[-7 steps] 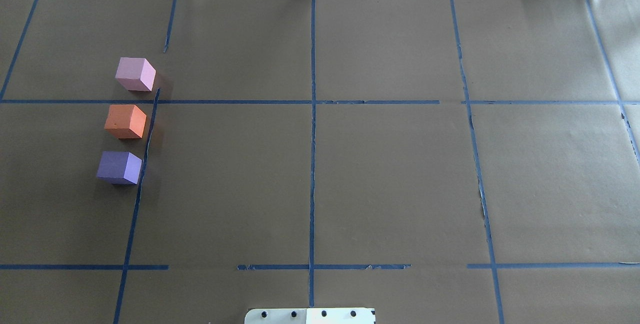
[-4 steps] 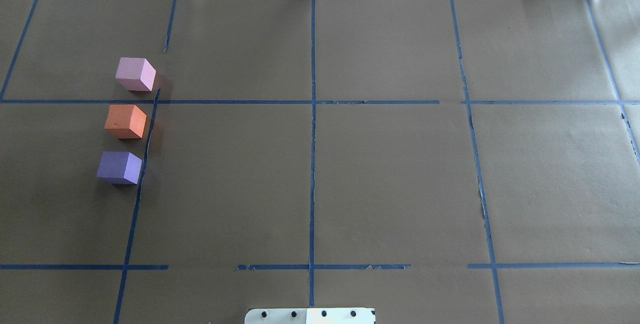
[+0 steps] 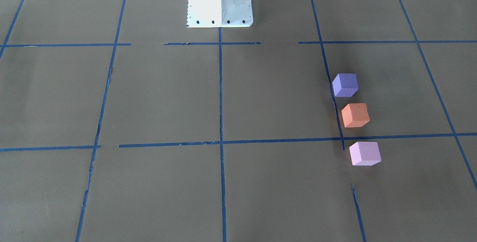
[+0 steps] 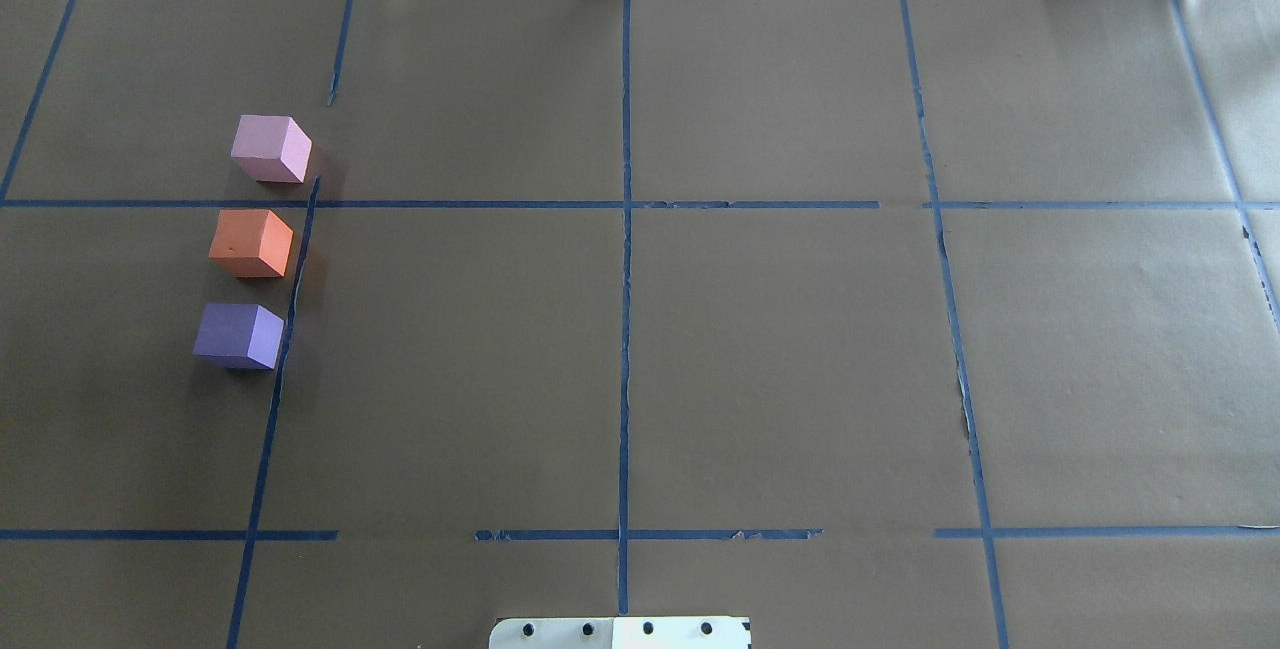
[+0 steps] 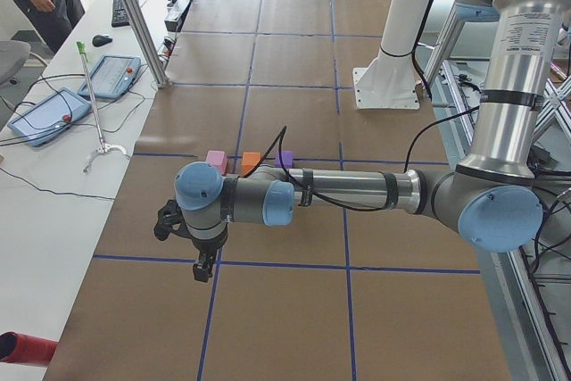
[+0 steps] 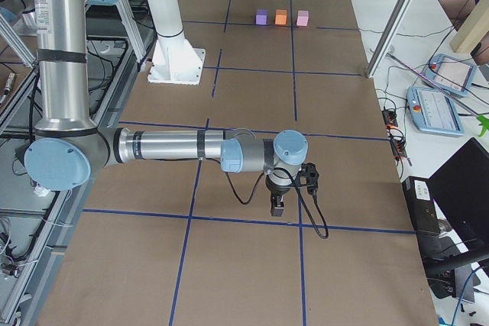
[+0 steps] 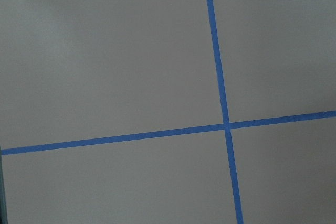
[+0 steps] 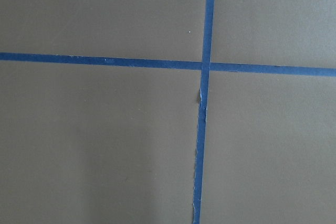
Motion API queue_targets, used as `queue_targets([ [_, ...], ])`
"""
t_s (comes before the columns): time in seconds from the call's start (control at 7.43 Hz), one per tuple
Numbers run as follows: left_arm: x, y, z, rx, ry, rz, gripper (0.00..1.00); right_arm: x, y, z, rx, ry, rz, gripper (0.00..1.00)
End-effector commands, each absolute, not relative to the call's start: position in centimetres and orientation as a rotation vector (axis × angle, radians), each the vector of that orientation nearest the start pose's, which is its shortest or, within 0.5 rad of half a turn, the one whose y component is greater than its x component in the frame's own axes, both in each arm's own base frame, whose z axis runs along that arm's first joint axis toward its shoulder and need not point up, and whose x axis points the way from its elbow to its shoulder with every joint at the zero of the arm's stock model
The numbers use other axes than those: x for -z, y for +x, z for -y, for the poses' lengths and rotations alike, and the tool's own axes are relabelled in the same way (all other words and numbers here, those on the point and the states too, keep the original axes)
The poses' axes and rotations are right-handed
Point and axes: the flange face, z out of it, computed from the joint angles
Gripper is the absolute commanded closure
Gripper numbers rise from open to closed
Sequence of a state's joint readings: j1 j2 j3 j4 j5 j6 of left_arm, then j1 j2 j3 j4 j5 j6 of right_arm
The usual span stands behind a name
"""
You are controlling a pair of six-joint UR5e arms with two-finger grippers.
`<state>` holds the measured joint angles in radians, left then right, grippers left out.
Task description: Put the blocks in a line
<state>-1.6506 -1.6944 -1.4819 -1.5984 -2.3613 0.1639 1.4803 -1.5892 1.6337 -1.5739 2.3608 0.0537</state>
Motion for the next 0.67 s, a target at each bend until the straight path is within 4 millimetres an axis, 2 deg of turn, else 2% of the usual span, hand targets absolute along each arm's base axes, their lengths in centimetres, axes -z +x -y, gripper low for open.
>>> queue_targets([
  [0.0,-63.3,-10.4,53.9,-0.087,0.123,-0.814,0.0,-63.6,1.8,49.0,0.051,-0.019,0.791,0.0],
  [0.4,-62.8,-10.3,53.8,-0.087,0.118,-0.808,0.0,-63.6,1.8,49.0,0.051,-0.018,0.791,0.0],
  [0.54,-61.8,-10.3,53.7,-0.085,0.107,-0.808,0.0,-63.6,1.8,49.0,0.051,-0.018,0.791,0.0],
])
